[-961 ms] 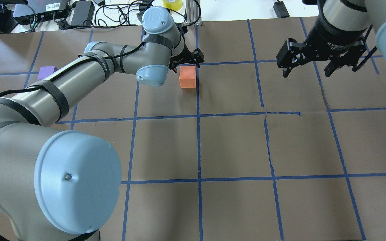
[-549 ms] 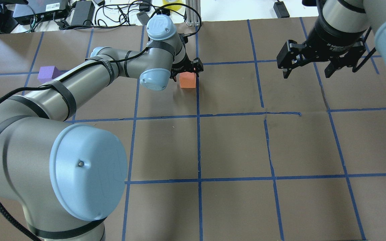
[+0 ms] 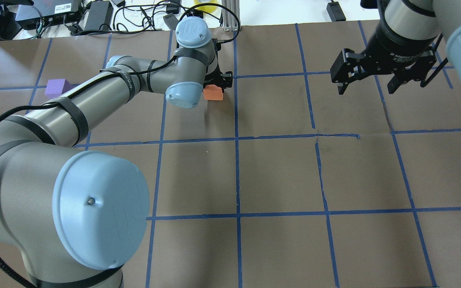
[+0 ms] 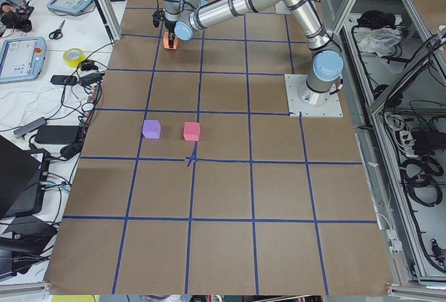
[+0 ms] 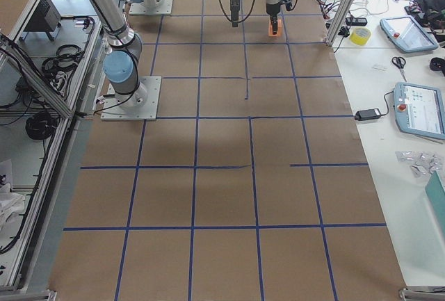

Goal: Arrange blocks in a line
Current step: 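Carry the orange cube toward the pink cube with the left gripper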

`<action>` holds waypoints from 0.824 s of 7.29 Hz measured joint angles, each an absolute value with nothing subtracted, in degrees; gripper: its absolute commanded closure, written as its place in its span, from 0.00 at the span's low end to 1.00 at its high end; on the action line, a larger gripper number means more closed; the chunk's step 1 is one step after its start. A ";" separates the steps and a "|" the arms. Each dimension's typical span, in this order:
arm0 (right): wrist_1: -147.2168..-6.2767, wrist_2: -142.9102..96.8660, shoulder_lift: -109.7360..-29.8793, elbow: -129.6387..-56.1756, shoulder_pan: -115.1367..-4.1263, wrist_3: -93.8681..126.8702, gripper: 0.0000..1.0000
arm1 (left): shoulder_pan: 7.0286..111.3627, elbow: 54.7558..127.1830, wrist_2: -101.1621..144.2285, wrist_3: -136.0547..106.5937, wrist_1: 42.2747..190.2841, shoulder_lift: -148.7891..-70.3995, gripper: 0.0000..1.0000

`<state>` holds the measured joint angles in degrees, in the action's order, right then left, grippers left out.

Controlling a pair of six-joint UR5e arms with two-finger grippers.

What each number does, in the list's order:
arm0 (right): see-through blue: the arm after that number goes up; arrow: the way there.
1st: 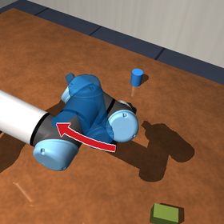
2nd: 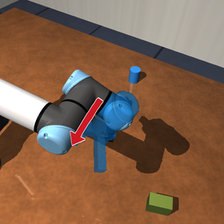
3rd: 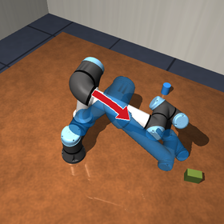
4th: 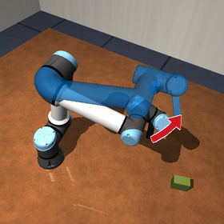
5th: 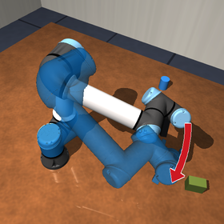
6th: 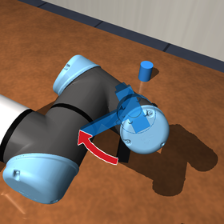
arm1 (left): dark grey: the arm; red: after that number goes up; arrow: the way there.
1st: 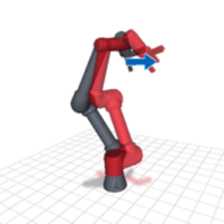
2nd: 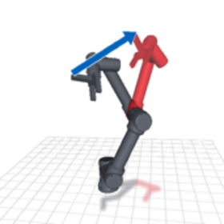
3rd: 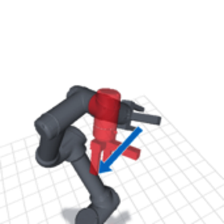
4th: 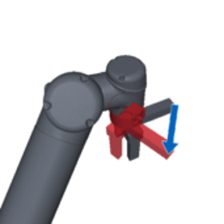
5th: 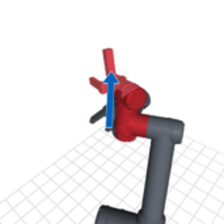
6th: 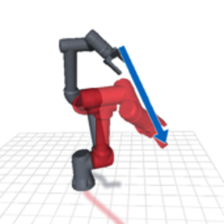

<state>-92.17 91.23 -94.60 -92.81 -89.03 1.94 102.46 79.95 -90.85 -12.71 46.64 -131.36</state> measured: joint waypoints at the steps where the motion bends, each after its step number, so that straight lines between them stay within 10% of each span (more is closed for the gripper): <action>1: -92.14 91.23 -94.59 -92.81 -89.03 1.98 0.00 | 99.89 80.07 -91.56 -9.64 48.06 -129.97 0.91; 6: -92.11 91.23 -94.57 -92.81 -89.03 2.04 0.00 | 75.81 80.46 -86.81 7.16 62.38 -123.00 0.91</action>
